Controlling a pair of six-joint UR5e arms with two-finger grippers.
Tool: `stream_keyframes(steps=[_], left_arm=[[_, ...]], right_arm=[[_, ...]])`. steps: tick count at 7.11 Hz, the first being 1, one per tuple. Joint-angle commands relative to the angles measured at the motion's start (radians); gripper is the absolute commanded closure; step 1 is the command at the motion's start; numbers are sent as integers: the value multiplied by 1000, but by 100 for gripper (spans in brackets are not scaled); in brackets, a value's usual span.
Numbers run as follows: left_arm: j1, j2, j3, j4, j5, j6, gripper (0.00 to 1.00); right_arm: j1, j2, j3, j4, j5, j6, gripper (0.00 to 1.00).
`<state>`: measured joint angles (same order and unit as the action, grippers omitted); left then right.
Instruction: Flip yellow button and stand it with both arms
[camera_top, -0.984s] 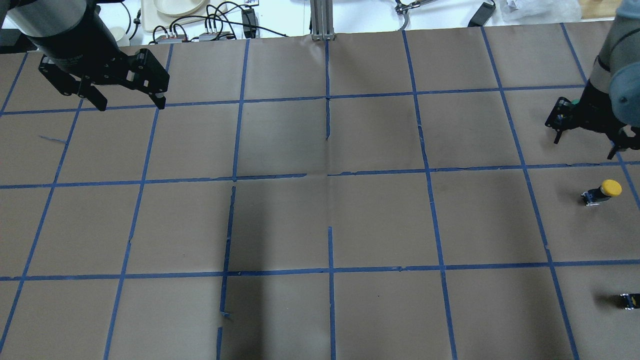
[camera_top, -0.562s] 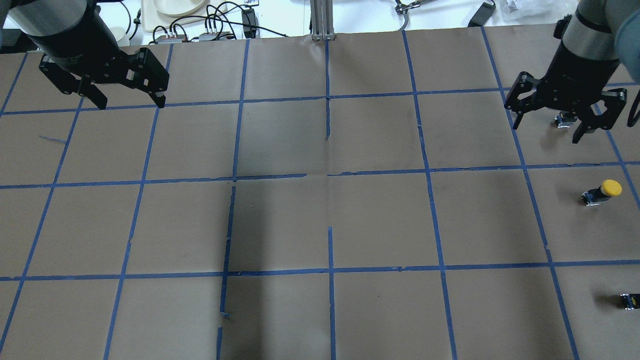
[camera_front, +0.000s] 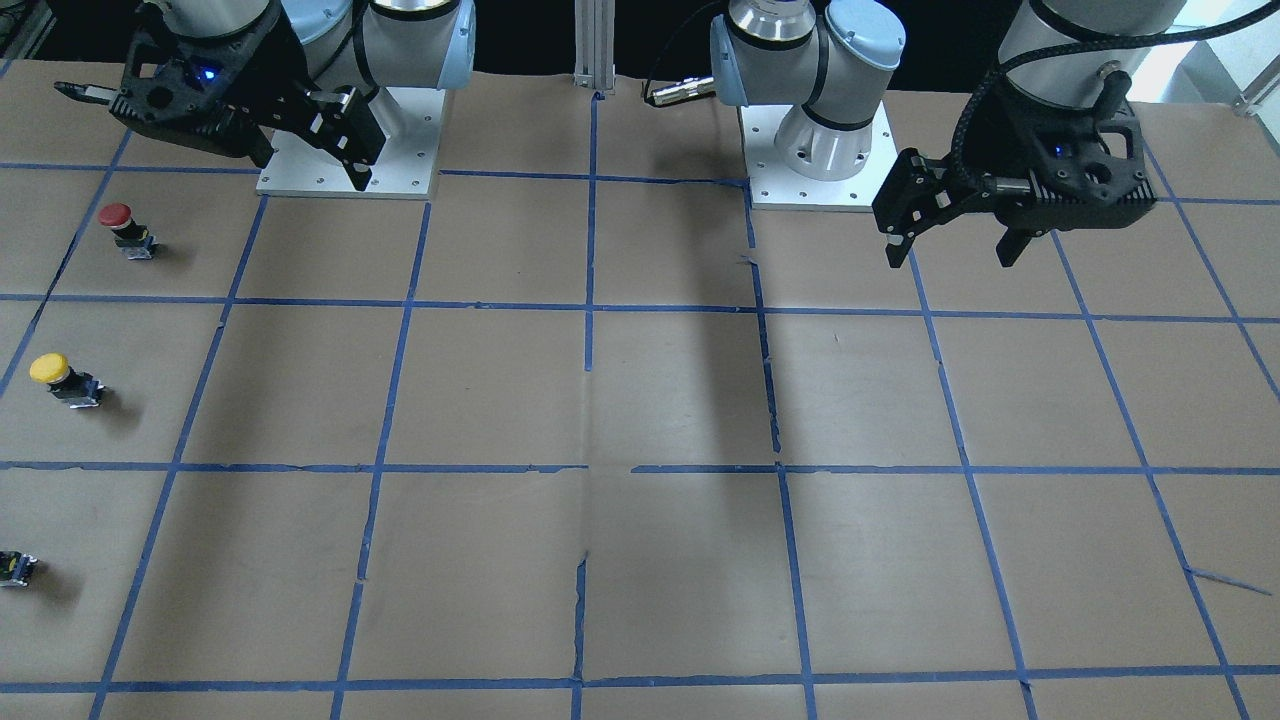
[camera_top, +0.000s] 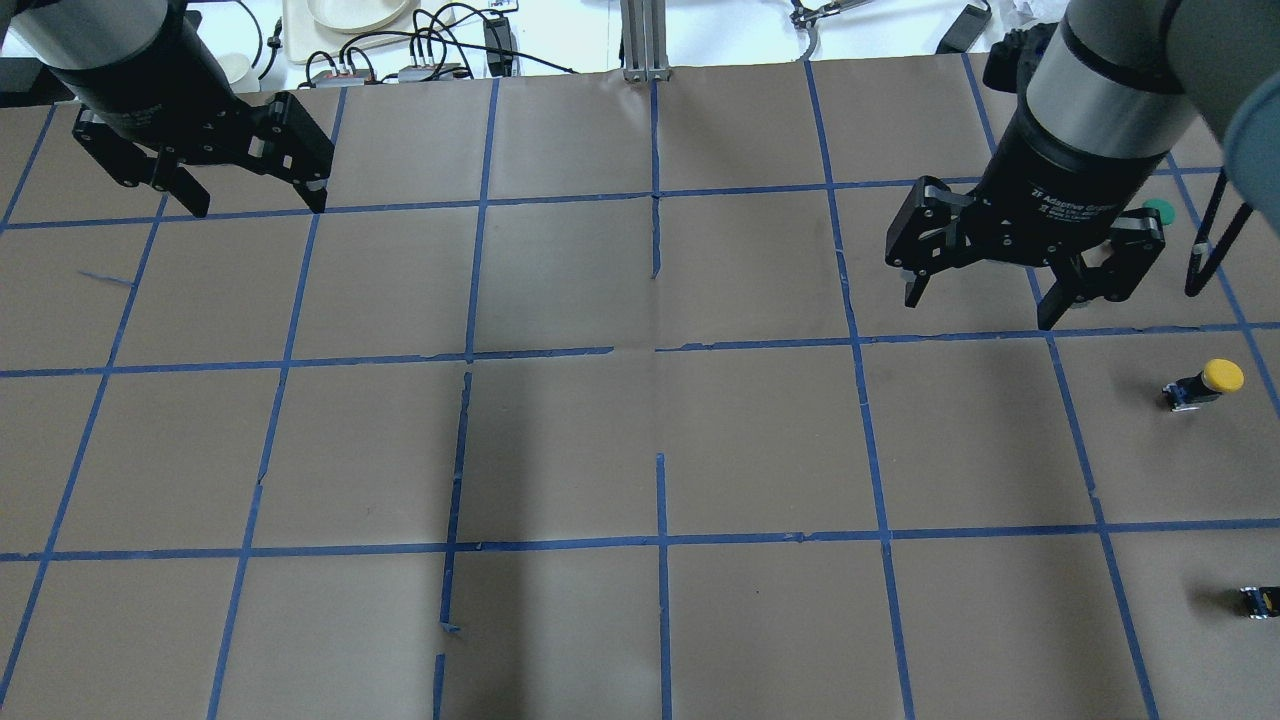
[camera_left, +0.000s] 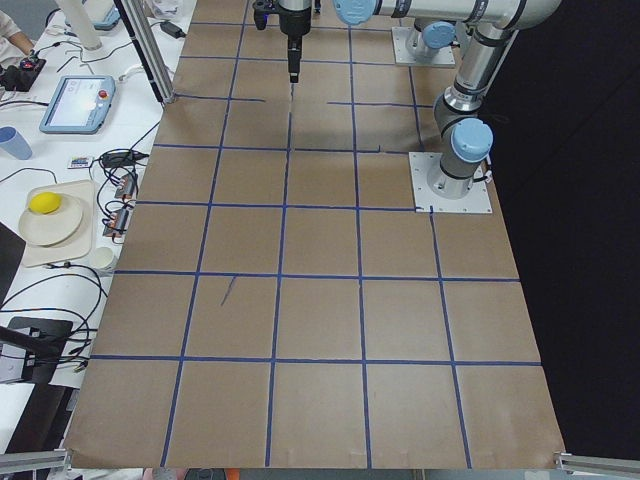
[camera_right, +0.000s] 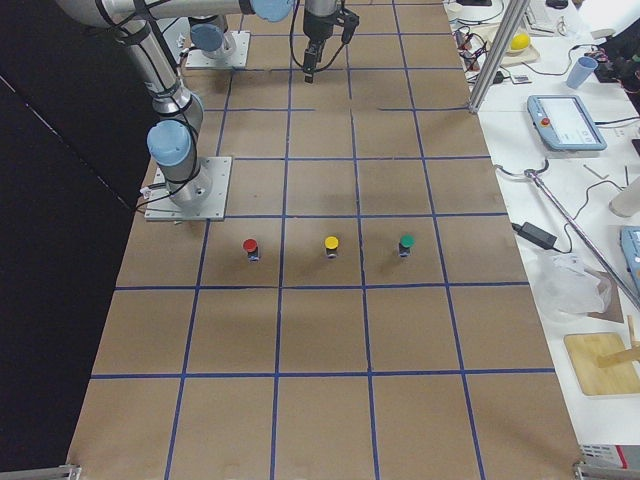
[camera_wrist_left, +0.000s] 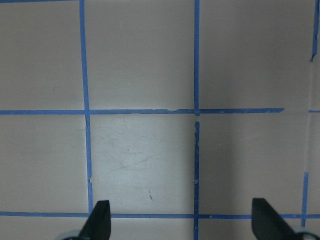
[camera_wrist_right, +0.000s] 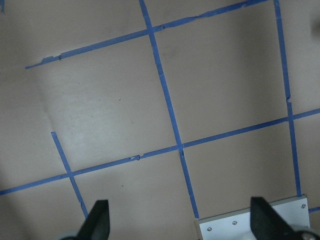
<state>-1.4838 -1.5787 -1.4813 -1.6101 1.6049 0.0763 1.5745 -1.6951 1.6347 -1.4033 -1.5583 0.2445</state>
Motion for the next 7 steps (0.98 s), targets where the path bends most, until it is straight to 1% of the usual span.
stream_keyframes(steps=[1,2,3,7], left_arm=[[-3,6,4,-2,4,-1,0],[3,-1,19,-2,0,-1,0],[3,-1,21,-2,1,-1,0],[3,2,7,-2,-2,-1,0]], right_arm=[[1,0,23,-15,4,-16,0],[1,3,24,-51,1,-66,0],[1,3,24,-54,-2,-135,0],[-2,2,24,-54,-5,-142,0]])
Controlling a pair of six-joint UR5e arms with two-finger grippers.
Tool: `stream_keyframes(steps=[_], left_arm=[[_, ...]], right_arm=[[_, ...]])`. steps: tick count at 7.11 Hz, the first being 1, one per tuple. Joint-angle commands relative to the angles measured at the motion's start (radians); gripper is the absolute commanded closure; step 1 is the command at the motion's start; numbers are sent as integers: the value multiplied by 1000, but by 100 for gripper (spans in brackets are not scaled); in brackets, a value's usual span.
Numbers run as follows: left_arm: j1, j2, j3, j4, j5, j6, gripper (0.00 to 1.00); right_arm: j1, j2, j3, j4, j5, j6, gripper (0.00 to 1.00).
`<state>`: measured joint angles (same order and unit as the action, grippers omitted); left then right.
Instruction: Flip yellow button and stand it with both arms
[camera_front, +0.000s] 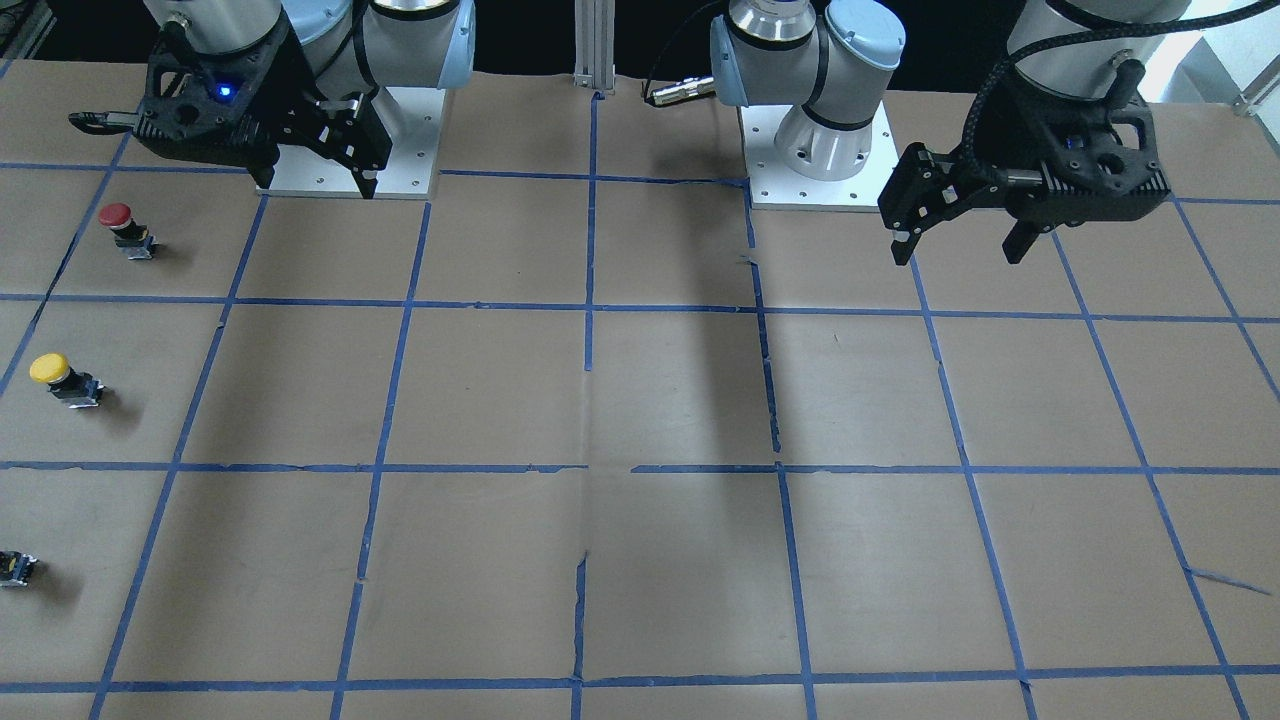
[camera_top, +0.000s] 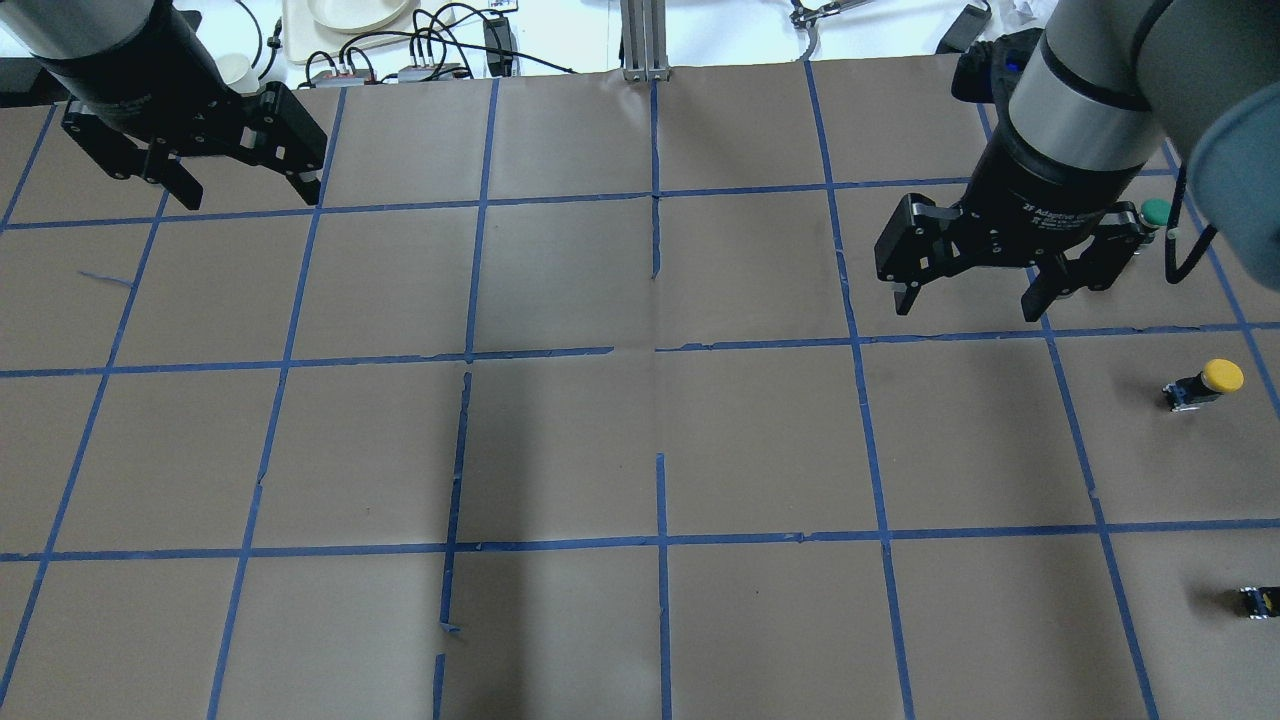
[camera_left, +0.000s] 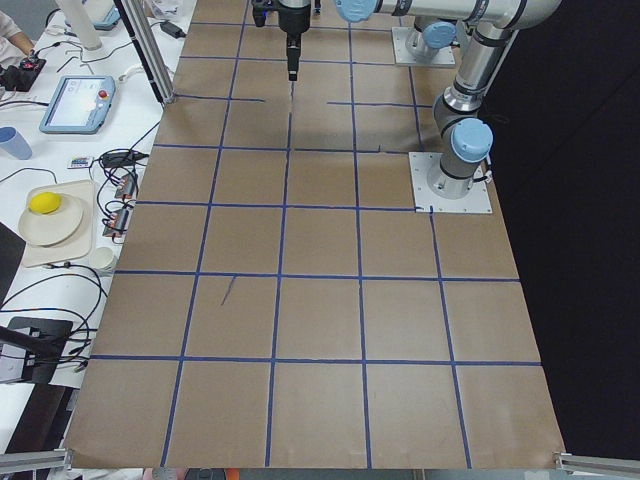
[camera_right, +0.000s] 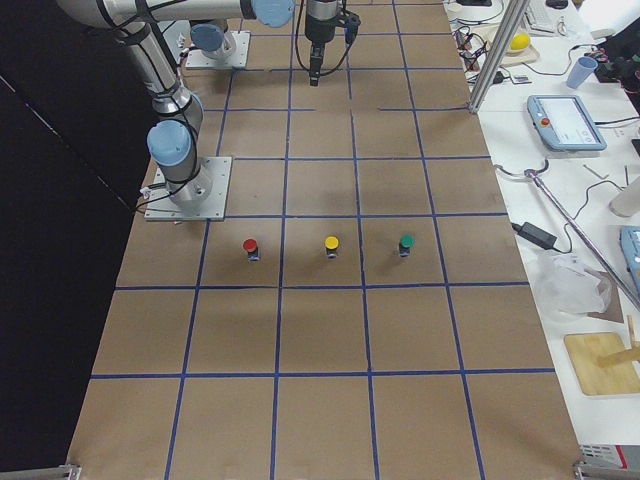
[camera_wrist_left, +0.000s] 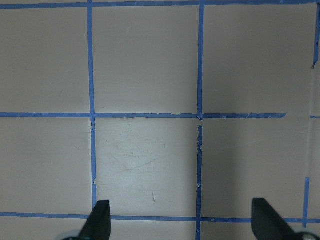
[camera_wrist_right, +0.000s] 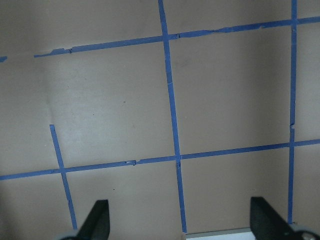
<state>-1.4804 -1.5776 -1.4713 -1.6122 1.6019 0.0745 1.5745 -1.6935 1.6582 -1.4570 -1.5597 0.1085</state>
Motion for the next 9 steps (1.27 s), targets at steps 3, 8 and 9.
stream_keyframes(steps=[3,8,9], left_arm=[[-11,4,-14,-12,7,1,0],[-15,-16,-9,-34,-5,10,0],[-24,-19,-8,-63,0,13,0]], right_arm=[[-30,-5,11,12,-3,-7,0],[-30,-6,12,14,0,0,0],[-30,-6,12,14,0,0,0]])
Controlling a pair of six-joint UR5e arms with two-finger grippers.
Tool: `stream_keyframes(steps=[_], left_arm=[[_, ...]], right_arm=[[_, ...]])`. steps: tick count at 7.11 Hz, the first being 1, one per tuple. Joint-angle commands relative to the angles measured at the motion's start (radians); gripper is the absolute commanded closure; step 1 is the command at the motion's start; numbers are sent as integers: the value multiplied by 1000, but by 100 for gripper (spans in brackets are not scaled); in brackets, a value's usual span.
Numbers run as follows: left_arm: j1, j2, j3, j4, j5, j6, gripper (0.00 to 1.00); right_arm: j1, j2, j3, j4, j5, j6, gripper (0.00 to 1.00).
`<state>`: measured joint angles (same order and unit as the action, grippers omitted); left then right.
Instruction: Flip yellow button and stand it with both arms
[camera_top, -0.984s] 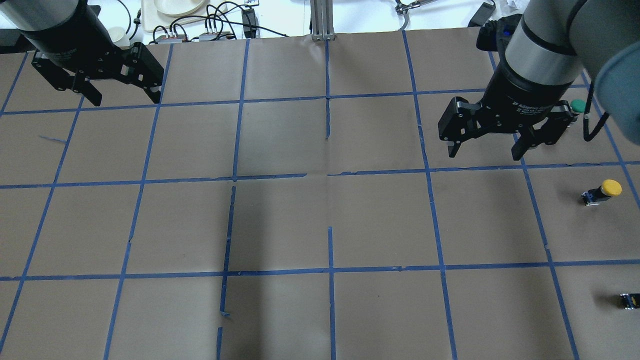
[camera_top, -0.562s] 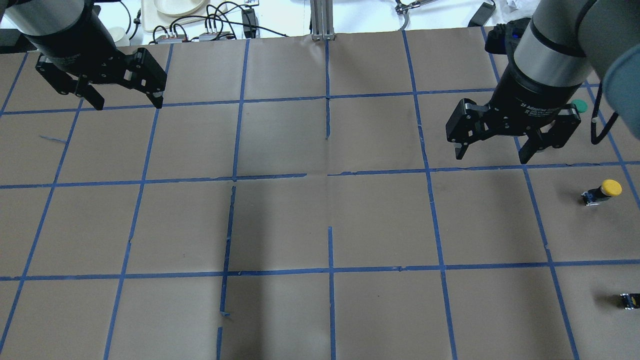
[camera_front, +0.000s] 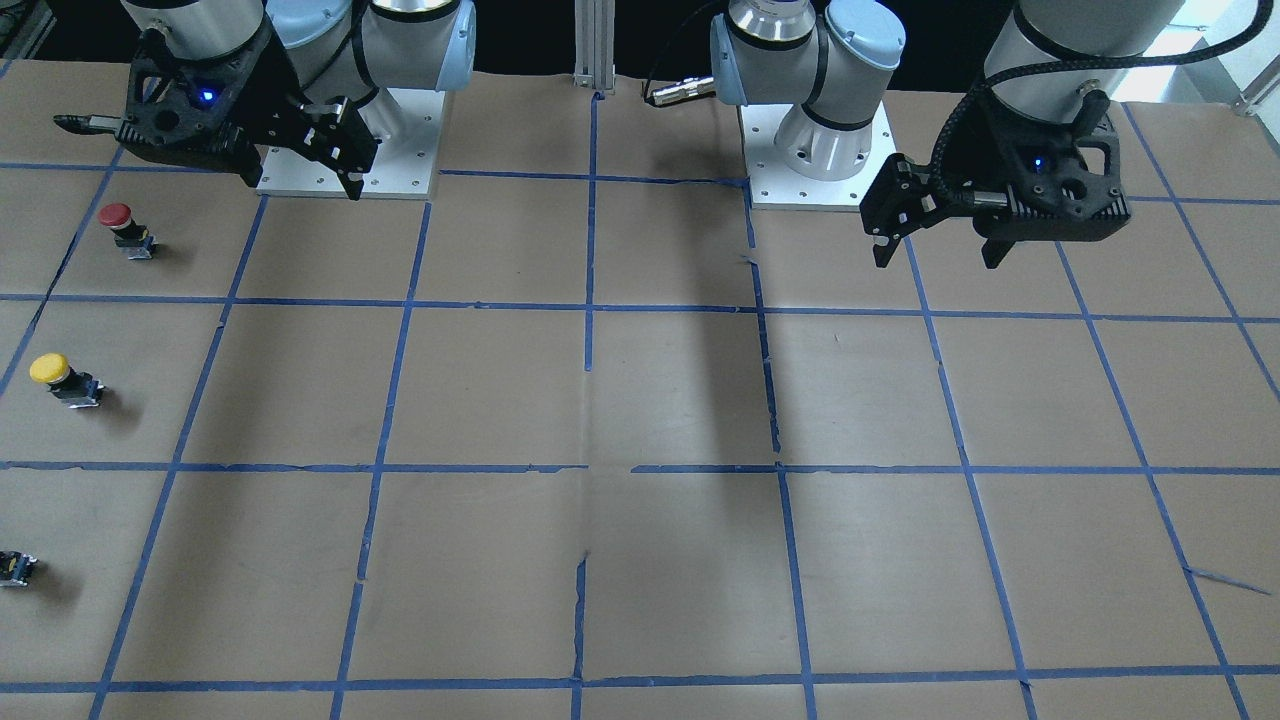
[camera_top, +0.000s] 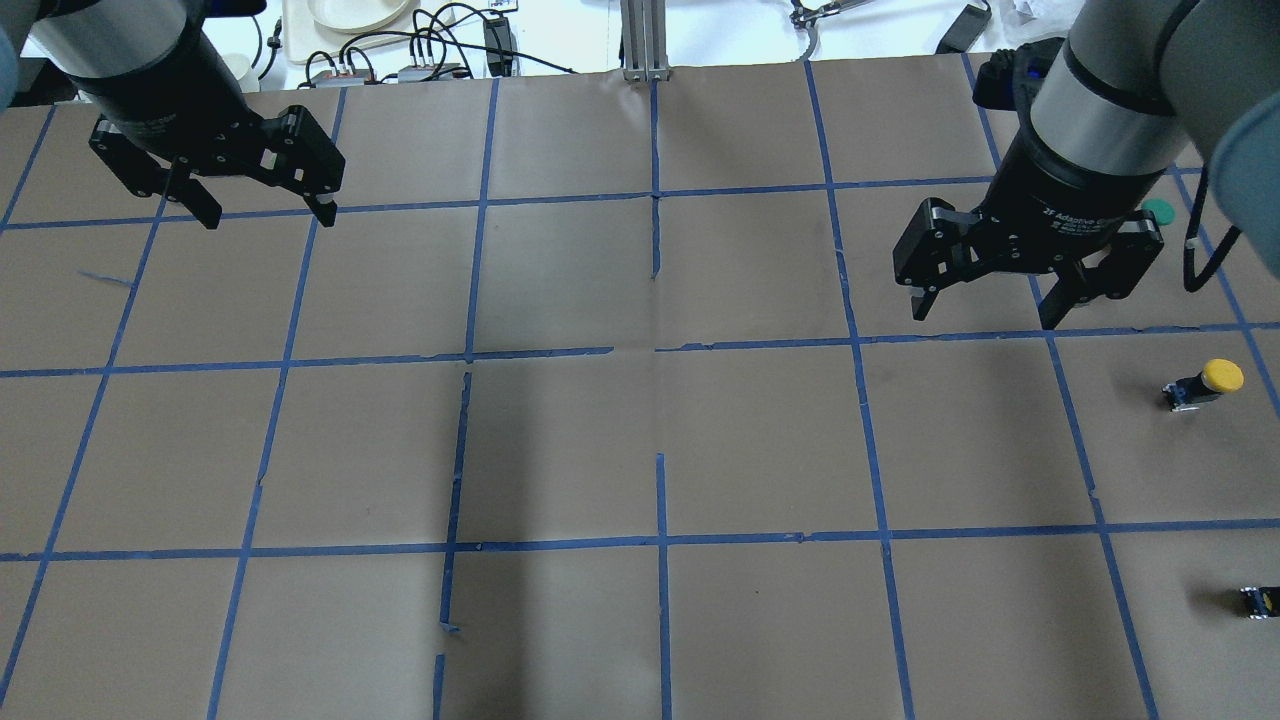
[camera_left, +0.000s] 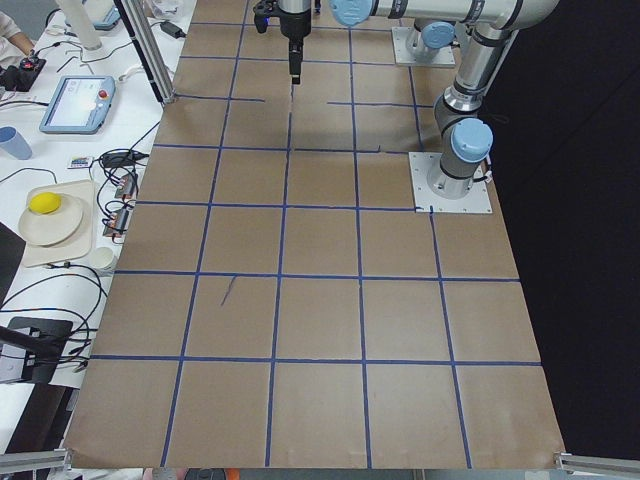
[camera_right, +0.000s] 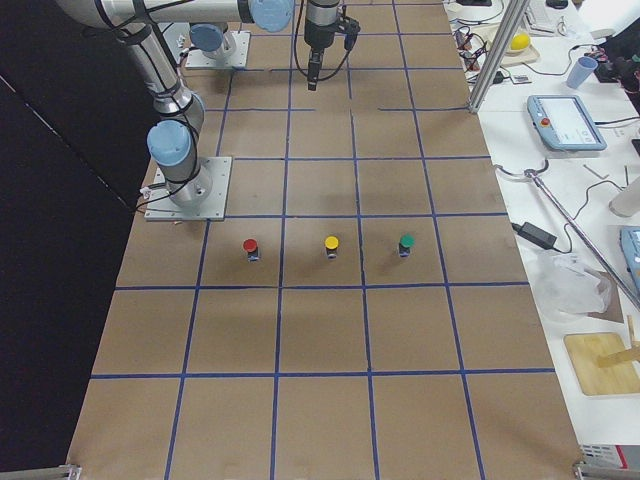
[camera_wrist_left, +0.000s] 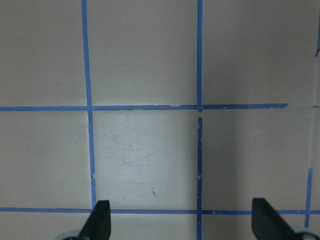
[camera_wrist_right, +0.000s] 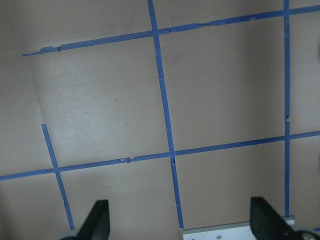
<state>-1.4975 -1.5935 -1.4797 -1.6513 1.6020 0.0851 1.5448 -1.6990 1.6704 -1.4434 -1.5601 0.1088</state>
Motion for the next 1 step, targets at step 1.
stream_keyframes(steps=[1], left_arm=[[-13,-5,1,-22,-5,1,0]], right_arm=[[0,-1,0,3,0,0,0]])
